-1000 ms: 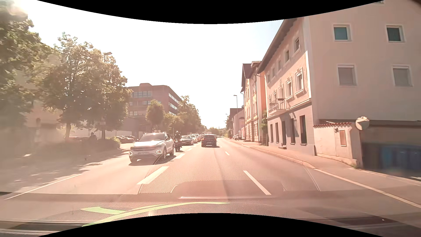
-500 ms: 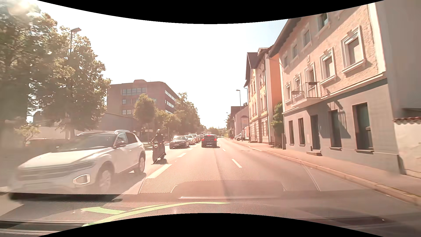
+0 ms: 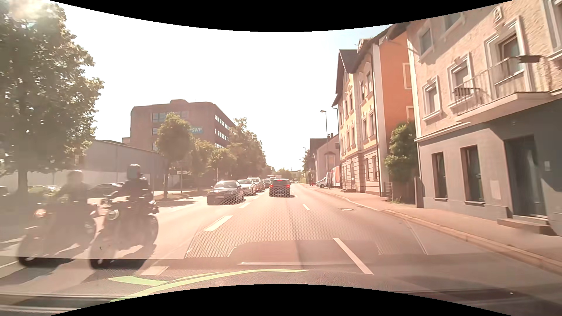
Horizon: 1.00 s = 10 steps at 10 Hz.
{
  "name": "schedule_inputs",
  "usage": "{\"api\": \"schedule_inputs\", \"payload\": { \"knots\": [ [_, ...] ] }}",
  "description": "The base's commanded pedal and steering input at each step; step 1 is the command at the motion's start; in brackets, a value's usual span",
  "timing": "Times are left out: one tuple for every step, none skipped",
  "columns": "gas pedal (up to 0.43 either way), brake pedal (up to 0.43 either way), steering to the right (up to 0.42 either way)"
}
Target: Follow the waypoints while adhering to traffic rules and regulations
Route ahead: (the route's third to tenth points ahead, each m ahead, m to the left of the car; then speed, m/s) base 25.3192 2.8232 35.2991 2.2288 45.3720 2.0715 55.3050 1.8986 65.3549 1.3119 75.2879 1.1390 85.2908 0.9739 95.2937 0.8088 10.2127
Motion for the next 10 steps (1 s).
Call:
{"api": "schedule_inputs", "payload": {
  "knots": [
    [0.0,0.012,0.0],
    [0.0,0.0,0.0],
    [0.0,0.0,0.0],
    [0.0,0.0,0.0],
    [0.0,0.0,0.0],
    [0.0,0.0,0.0],
    [0.0,0.0,0.0],
    [0.0,0.0,0.0],
    [0.0,0.0,0.0],
    [0.0,0.0,0.0]
  ]
}}
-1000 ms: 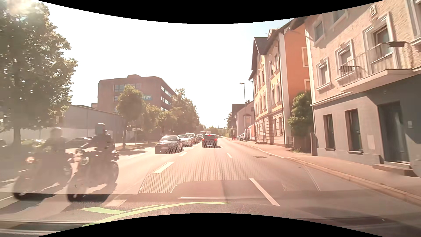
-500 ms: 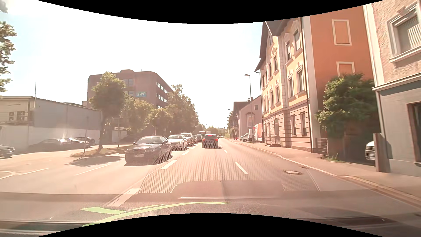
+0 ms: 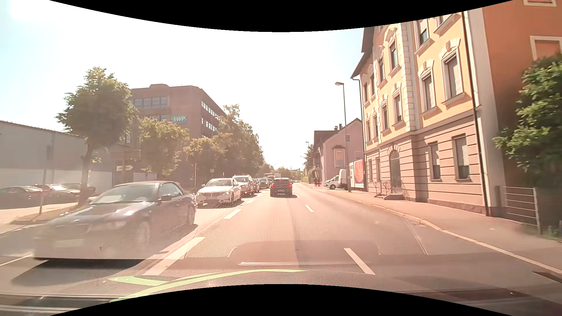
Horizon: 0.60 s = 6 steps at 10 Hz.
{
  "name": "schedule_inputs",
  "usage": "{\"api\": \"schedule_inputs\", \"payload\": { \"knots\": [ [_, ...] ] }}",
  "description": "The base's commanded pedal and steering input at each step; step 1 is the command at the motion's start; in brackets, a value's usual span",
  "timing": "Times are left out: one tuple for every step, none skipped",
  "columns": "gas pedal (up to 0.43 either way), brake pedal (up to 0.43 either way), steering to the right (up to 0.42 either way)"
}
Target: Follow the waypoints while adhering to traffic rules and regulations
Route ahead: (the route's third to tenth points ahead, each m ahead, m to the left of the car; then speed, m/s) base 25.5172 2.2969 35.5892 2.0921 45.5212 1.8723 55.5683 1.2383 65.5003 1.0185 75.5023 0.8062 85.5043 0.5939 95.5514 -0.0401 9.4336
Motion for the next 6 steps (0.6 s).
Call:
{"api": "schedule_inputs", "payload": {
  "knots": [
    [0.0,0.0,0.0],
    [0.0,0.012,0.0],
    [0.0,0.037,0.0],
    [0.0,0.079,0.0],
    [0.0,0.116,0.0],
    [0.0,0.128,0.0]
  ]
}}
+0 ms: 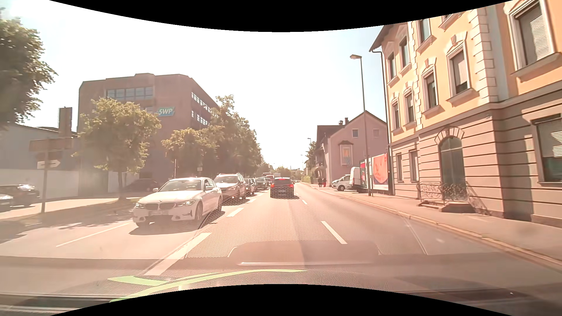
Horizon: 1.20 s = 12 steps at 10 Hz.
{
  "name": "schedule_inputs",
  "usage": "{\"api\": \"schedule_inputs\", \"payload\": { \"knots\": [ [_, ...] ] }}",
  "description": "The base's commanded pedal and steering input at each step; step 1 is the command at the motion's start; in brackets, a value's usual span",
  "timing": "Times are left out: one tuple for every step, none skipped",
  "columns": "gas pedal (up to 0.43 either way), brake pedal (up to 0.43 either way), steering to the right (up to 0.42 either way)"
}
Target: Follow the waypoints while adhering to traffic rules and regulations
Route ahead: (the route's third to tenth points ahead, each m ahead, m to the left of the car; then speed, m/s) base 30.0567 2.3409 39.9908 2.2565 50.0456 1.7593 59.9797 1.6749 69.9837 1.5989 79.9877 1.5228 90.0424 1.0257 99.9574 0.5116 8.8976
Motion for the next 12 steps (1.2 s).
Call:
{"api": "schedule_inputs", "payload": {
  "knots": [
    [0.0,0.14,0.0],
    [0.0,0.152,0.0],
    [0.0,0.177,0.0],
    [0.0,0.195,0.0],
    [0.0,0.195,0.0],
    [0.0,0.201,0.0],
    [0.0,0.207,0.0],
    [0.0,0.207,0.0],
    [0.0,0.213,0.0],
    [0.0,0.22,0.0],
    [0.0,0.22,0.0],
    [0.0,0.22,0.0]
  ]
}}
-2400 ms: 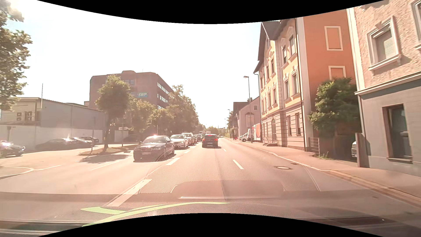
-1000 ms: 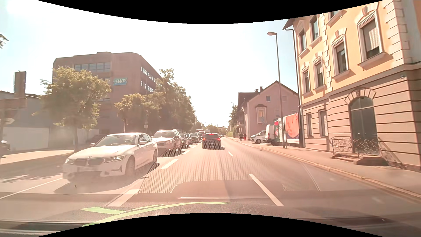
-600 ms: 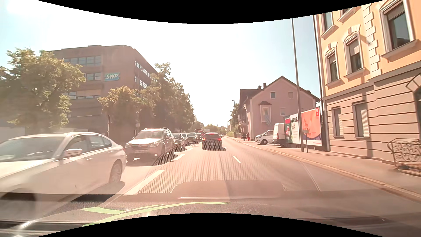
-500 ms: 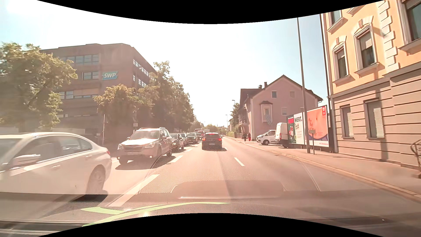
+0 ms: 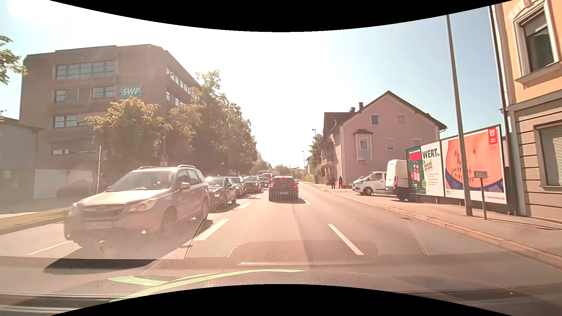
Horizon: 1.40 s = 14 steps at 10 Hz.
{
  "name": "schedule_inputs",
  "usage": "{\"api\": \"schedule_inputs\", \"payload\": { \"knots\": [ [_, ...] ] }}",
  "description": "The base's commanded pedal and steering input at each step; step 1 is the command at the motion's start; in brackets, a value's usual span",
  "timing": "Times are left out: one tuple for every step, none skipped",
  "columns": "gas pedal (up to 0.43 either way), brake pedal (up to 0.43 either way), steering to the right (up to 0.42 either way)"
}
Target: Follow the waypoints while adhering to traffic rules and regulations
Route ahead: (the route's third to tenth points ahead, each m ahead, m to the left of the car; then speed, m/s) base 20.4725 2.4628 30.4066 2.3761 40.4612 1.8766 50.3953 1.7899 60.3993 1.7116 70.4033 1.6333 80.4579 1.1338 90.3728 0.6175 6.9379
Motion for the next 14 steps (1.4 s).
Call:
{"api": "schedule_inputs", "payload": {
  "knots": [
    [0.0,0.22,0.0],
    [0.0,0.226,0.0],
    [0.0,0.232,0.0],
    [0.0,0.232,0.0],
    [0.0,0.232,0.001],
    [0.0,0.238,0.001],
    [0.0,0.232,0.001],
    [0.0,0.232,0.002],
    [0.0,0.232,0.003],
    [0.0,0.232,0.003],
    [0.0,0.232,0.003],
    [0.0,0.232,0.003],
    [0.0,0.232,0.003],
    [0.0,0.232,0.003]
  ]
}}
